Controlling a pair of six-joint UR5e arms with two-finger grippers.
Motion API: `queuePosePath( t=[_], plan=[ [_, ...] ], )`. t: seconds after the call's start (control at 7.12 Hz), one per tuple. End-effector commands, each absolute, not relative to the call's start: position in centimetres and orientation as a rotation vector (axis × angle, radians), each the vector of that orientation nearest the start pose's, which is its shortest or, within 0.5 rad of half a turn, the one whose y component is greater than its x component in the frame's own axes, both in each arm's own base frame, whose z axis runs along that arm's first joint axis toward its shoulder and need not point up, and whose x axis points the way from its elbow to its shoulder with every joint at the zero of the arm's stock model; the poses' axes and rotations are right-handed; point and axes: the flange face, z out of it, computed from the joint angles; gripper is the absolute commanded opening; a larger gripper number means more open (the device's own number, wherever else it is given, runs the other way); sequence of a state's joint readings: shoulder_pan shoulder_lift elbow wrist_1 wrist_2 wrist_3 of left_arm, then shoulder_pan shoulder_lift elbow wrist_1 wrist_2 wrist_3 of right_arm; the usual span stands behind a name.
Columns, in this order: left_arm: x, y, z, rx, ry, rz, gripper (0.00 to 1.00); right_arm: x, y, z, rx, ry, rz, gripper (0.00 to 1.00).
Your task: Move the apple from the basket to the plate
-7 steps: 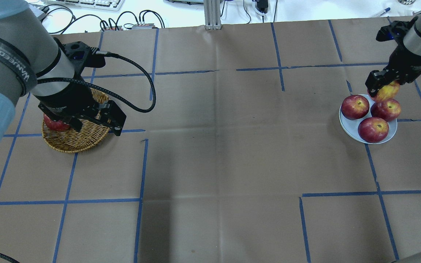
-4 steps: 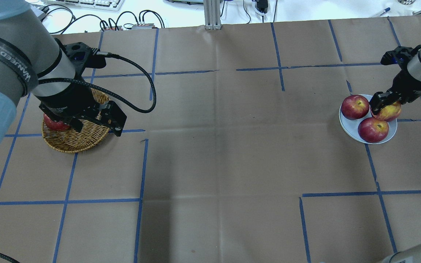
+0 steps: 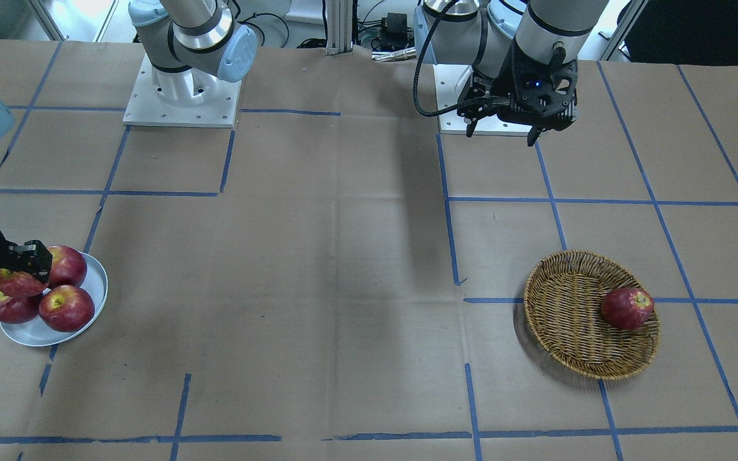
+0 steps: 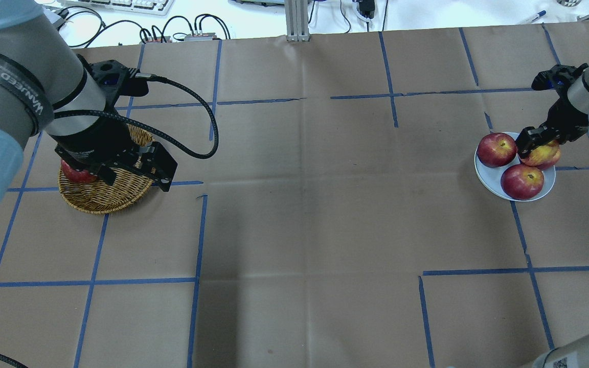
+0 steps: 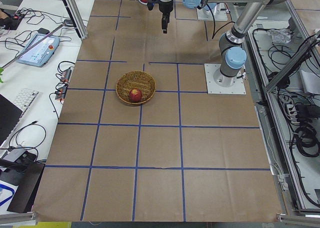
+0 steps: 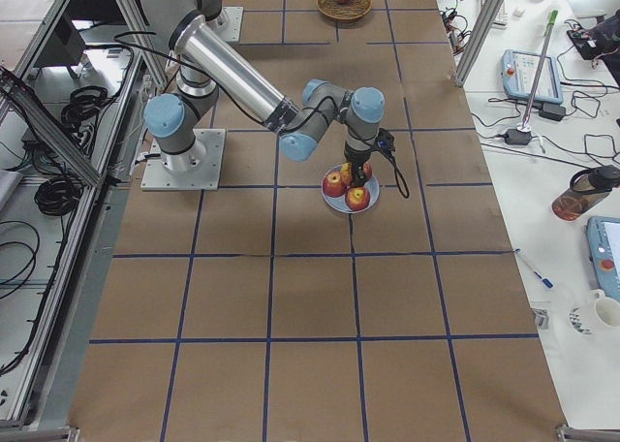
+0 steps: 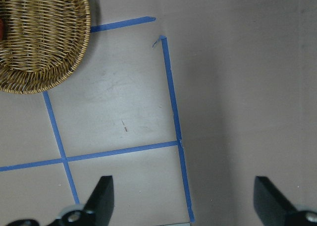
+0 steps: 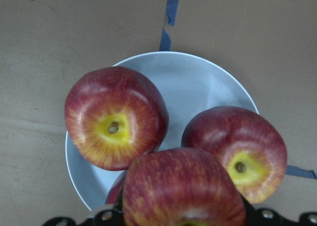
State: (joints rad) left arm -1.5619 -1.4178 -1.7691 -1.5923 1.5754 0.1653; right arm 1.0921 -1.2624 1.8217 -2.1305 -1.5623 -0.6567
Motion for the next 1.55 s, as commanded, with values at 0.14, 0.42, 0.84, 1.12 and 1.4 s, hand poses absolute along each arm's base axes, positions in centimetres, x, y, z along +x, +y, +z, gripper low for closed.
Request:
queuePosePath(
  t=[0.14, 0.42, 0.84, 1.12, 1.4],
  plan=[
    [-13.0, -42.1, 45.8, 0.246, 3.131, 0.106, 0.99, -13.7, -57.5, 29.3, -0.264, 3.13, -0.123, 1.0],
    [-13.0, -42.2, 45.7, 0.246, 3.131, 0.111, 0.99, -11.2, -59.2, 32.2, -0.301, 3.143, -0.197, 1.0],
    [-13.0, -42.2, 45.8, 0.248, 3.131, 0.109, 0.99, -1.3, -58.3, 41.5, -0.134, 3.131, -0.102, 1.0],
    [-13.0, -42.2, 45.9, 0.246, 3.131, 0.106, 0.99, 7.2, -54.8, 45.4, -0.048, 3.123, -0.06, 1.0],
    [-13.0, -42.2, 45.8, 0.246, 3.131, 0.109, 0.99, 12.2, -51.1, 48.0, -0.062, 3.116, -0.054, 1.0]
  ],
)
